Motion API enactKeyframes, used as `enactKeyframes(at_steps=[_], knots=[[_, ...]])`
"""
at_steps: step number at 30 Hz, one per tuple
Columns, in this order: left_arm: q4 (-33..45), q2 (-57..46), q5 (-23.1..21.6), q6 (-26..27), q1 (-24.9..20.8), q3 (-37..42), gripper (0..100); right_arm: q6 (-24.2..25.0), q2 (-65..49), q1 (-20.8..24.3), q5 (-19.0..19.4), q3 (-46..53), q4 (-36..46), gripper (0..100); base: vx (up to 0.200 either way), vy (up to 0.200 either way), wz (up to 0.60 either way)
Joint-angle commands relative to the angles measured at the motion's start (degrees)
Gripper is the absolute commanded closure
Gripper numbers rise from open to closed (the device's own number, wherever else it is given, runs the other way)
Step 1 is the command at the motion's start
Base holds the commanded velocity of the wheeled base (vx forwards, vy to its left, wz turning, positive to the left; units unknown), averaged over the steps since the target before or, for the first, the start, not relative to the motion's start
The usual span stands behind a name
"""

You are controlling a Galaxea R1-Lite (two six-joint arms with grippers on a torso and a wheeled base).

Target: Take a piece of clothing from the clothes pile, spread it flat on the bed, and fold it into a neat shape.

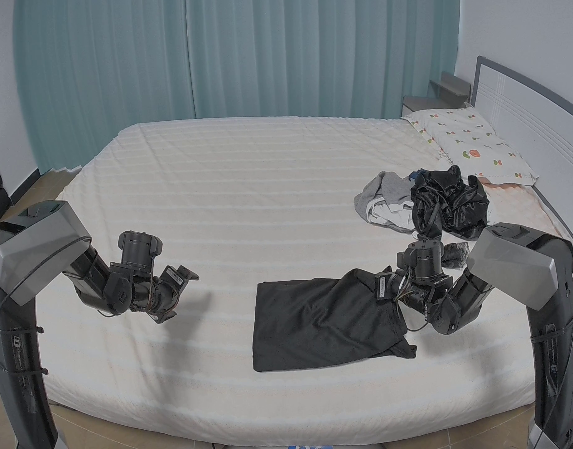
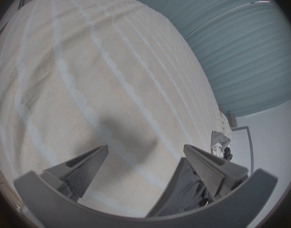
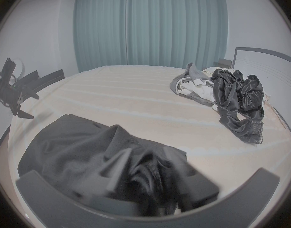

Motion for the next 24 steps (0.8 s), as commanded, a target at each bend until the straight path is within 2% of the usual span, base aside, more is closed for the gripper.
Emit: enactKeyframes(at_steps=[1,2,3,4,6,9,10,13,18,20,24], knots=[[0.0,0.1,0.0,0.0,-0.1,0.1,0,4.7,0.7,-1.8,1.3,-2.4,1.2,100,0.000,0.000,0.00],[0.0,0.1,0.0,0.0,-0.1,0.1,0,5.3,0.7,-1.9,1.5,-2.5,1.8,100,0.000,0.000,0.00],[0.0,0.1,0.0,0.0,-0.1,0.1,0,7.9,0.2,-1.9,3.0,-2.5,4.2,100,0.000,0.000,0.00],[0.0,0.1,0.0,0.0,-0.1,0.1,0,7.9,0.2,-1.9,3.0,-2.5,4.2,100,0.000,0.000,0.00],[0.0,0.1,0.0,0.0,-0.1,0.1,0,12.0,-0.9,-1.8,6.3,-1.9,7.1,100,0.000,0.000,0.00],[0.0,0.1,0.0,0.0,-0.1,0.1,0,14.6,-2.1,-2.0,8.2,-1.8,10.4,100,0.000,0.000,0.00],[0.0,0.1,0.0,0.0,-0.1,0.1,0,15.0,-2.2,-2.0,8.2,-1.9,11.3,0,0.000,0.000,0.00],[0.0,0.1,0.1,0.0,-0.1,0.1,0,16.6,-2.3,-2.8,8.2,-2.5,11.3,0,0.000,0.000,0.00],[0.0,0.1,0.1,0.0,-0.2,0.1,0,15.7,-4.4,-4.3,8.3,-2.5,10.5,0,0.000,0.000,0.00],[0.0,0.1,0.1,0.0,-0.2,0.0,0,14.8,-5.2,-4.4,8.2,-2.3,10.7,0,0.000,0.000,0.00],[0.0,0.2,0.1,0.6,-0.2,0.1,0,8.3,-5.7,-4.2,8.4,-0.9,10.6,0,0.000,0.000,0.00]])
